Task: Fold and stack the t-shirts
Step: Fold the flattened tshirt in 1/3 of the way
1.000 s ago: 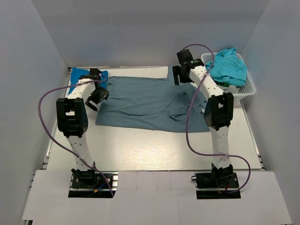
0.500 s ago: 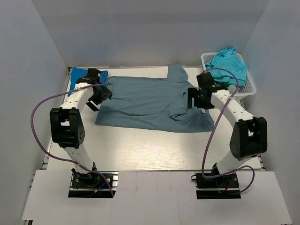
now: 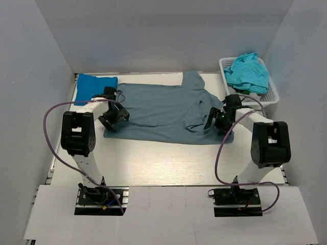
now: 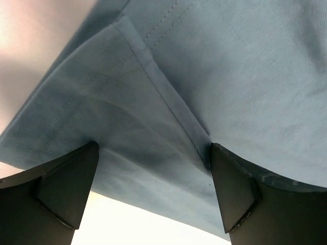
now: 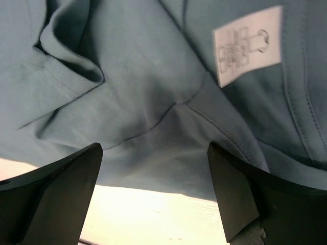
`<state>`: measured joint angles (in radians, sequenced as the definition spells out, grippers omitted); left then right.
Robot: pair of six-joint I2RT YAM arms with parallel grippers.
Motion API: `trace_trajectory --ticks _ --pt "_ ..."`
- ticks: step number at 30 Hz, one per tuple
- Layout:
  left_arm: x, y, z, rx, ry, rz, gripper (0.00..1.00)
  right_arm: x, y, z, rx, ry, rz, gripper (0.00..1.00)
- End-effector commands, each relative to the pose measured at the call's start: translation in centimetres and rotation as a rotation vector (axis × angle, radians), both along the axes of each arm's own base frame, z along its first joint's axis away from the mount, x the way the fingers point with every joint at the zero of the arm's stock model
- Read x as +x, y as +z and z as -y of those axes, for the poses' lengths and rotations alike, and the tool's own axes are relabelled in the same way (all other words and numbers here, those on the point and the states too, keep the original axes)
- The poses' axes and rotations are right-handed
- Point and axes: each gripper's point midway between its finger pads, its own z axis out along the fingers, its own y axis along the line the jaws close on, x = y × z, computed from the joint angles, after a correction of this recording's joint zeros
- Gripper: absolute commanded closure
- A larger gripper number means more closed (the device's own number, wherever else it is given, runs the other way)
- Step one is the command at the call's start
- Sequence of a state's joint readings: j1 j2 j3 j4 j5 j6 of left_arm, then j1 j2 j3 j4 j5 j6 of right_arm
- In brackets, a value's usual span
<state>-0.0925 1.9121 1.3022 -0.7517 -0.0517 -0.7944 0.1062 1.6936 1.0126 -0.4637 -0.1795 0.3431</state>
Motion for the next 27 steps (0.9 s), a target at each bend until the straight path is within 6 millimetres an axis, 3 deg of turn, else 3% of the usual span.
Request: trace_trajectory --ticks 1,3,4,5,7,8,9,10,12,14,17,19,21,22,24,27 --pt "-3.8 -1.0 -1.9 0.068 0.022 -0.075 0.00 -3.1 -2.2 0.8 0.054 -0.087 -0.113 0.10" --pt "-6.3 -1.8 -2.1 0.070 0.031 -0.117 0.00 -4.3 -2.1 1.0 0.045 -0.099 -0.106 0.10" --pt "-7.0 -1.7 -2.3 0.080 0.043 -0.120 0.00 -6.8 -3.1 1.2 0.038 -0.121 -0.142 0.10" --pt "-8.9 -1.6 -2.2 0.083 0.032 -0.136 0.00 -7.0 -2.4 1.5 0.033 -0.135 -0.115 0.10" --pt "-10.5 -1.4 -2.4 0.089 0.061 -0.131 0.00 -10.6 -3.1 2.7 -0.027 -0.184 -0.181 0.10" --pt "-12.6 -1.8 -2.6 0.094 0.060 -0.167 0.00 -11.3 -3.0 2.9 -0.041 -0.200 -0.187 0.10" --pt "-12.9 -0.8 -2.6 0.085 0.077 -0.123 0.00 -11.9 -2.2 3.3 -0.050 -0.215 -0.144 0.10" --pt "-14.5 -1.0 -2.7 0.086 0.088 -0.144 0.00 -13.5 -2.4 3.2 -0.047 -0.226 -0.180 0.10" --pt "-15.4 -0.1 -2.6 0.081 0.090 -0.119 0.00 -14.3 -1.1 2.9 -0.026 -0.221 -0.129 0.10" --pt "-14.8 1.9 -2.3 0.057 0.091 -0.026 0.00 -14.8 -0.3 2.6 -0.014 -0.198 -0.110 0.10" --pt "-13.0 4.9 -1.8 0.023 0.047 0.106 0.00 -12.8 3.4 2.0 0.019 -0.142 0.038 0.10" --pt "-11.3 6.8 -1.5 0.015 0.023 0.167 0.00 -10.5 6.8 1.4 0.033 -0.101 0.144 0.10" --pt "-10.3 7.9 -1.3 0.007 0.012 0.184 0.00 -9.3 9.0 0.5 0.043 -0.046 0.208 0.10" --pt "-9.3 8.9 -1.2 0.007 0.004 0.213 0.00 -8.5 9.8 0.0 0.057 -0.024 0.232 0.10" --pt "-8.9 9.1 -1.2 0.013 -0.011 0.205 0.00 -7.6 11.0 -1.5 0.079 0.051 0.281 0.10" --pt "-8.5 8.9 -1.2 0.019 -0.020 0.174 0.00 -5.7 10.6 -3.4 0.092 0.141 0.275 0.10"
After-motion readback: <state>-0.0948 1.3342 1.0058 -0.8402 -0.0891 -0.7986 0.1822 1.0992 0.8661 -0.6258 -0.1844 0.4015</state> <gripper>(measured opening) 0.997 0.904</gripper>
